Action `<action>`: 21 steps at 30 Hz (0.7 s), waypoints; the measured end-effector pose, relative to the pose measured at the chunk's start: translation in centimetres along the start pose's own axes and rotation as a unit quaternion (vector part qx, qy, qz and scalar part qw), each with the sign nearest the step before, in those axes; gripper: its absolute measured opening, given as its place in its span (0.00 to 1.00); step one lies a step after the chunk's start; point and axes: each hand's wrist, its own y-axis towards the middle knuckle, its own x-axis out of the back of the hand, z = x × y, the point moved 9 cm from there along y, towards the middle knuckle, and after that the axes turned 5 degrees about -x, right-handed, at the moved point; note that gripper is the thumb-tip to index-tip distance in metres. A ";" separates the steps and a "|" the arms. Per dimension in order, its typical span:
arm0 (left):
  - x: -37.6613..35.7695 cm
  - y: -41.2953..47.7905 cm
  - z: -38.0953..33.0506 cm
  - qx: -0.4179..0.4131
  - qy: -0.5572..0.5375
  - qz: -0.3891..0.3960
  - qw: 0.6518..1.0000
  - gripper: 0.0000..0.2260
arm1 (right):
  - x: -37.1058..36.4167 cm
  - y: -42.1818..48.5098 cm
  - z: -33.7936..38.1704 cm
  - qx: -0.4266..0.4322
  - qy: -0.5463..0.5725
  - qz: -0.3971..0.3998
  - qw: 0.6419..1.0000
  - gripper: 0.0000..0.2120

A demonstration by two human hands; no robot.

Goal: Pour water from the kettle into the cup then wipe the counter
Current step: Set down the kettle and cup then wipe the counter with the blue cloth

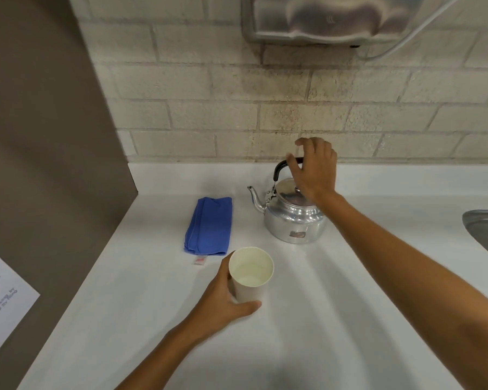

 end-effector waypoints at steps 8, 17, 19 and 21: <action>9.5 -0.2 -1.1 -0.055 0.236 0.007 0.970 0.32 | -1.8 -15.5 -3.1 -0.022 -0.003 0.084 0.996 0.12; 10.2 10.6 0.2 -0.016 0.361 -0.096 0.927 0.24 | -7.4 -21.2 -5.8 -0.085 -0.113 0.269 0.953 0.30; 9.1 11.7 1.6 0.007 0.398 -0.076 0.914 0.26 | -7.5 -21.3 -5.8 -0.087 -0.111 0.269 0.953 0.30; 8.7 12.5 3.1 0.046 0.414 -0.064 0.907 0.28 | -7.6 -21.3 -5.8 -0.086 -0.114 0.267 0.953 0.31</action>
